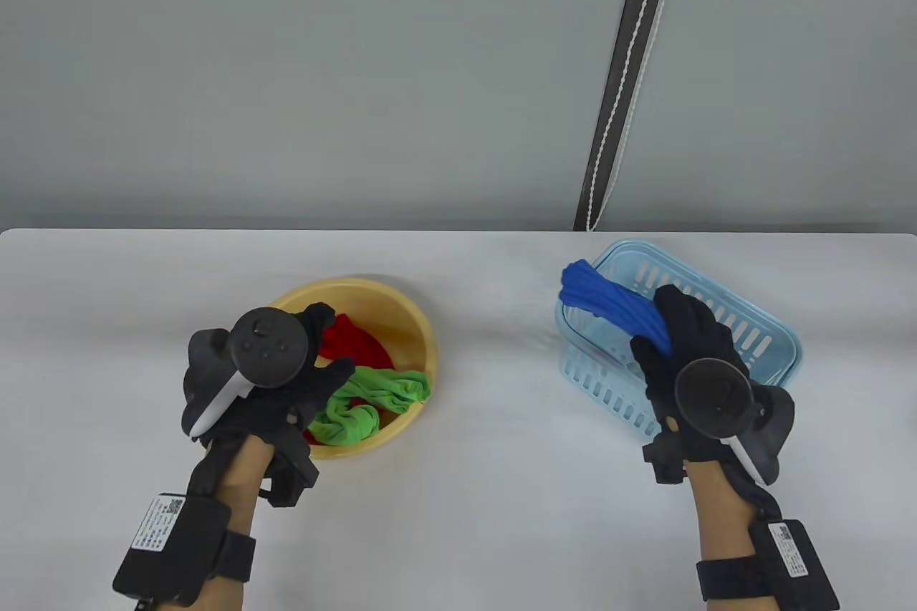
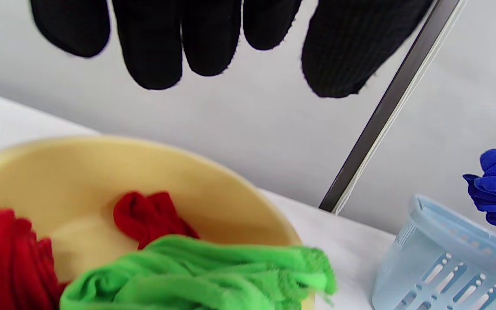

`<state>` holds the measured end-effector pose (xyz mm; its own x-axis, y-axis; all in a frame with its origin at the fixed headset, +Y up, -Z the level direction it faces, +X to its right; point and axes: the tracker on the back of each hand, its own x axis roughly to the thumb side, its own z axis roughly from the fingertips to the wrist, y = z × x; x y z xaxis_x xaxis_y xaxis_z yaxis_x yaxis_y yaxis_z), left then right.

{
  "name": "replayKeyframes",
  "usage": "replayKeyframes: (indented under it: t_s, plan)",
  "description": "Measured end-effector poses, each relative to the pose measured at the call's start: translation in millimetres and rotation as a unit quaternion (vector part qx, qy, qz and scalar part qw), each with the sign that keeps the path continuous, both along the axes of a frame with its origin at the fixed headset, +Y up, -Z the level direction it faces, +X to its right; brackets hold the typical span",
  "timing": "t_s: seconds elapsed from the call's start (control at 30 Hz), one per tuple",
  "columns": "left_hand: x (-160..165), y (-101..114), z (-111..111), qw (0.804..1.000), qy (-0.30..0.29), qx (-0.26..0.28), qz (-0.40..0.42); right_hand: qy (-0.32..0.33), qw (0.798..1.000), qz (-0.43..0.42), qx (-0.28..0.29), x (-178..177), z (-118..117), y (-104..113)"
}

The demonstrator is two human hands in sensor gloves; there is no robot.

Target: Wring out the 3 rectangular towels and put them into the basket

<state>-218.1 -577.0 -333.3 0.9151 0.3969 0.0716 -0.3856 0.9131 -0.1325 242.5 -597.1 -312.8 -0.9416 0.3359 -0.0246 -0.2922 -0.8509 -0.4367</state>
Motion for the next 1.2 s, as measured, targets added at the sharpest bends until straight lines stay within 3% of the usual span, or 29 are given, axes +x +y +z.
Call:
replayKeyframes:
  t_s: [0.17, 0.43, 0.63, 0.83, 1.0, 1.2]
  plan:
    - [15, -30, -32, 0.993, -0.072, -0.094, 0.017, -0.009, 0.997, 0.035, -0.066, 14, -9, -13]
    - [53, -68, -62, 0.961, -0.166, -0.215, -0.042, 0.015, 0.996, 0.061, -0.06, 4, 5, -20]
    - [75, -81, -72, 0.941, -0.185, -0.258, -0.114, 0.038, 0.995, 0.079, -0.051, -14, 22, -12]
    - [85, -84, -79, 0.944, -0.18, -0.239, -0.141, 0.059, 0.995, 0.077, -0.03, -32, 39, -5]
    - [86, -81, -81, 0.956, -0.177, -0.176, -0.153, 0.074, 0.995, 0.065, -0.016, -43, 50, -3]
    - [71, -53, -79, 0.979, -0.124, -0.113, -0.113, 0.103, 0.993, 0.054, -0.009, -58, 56, -6]
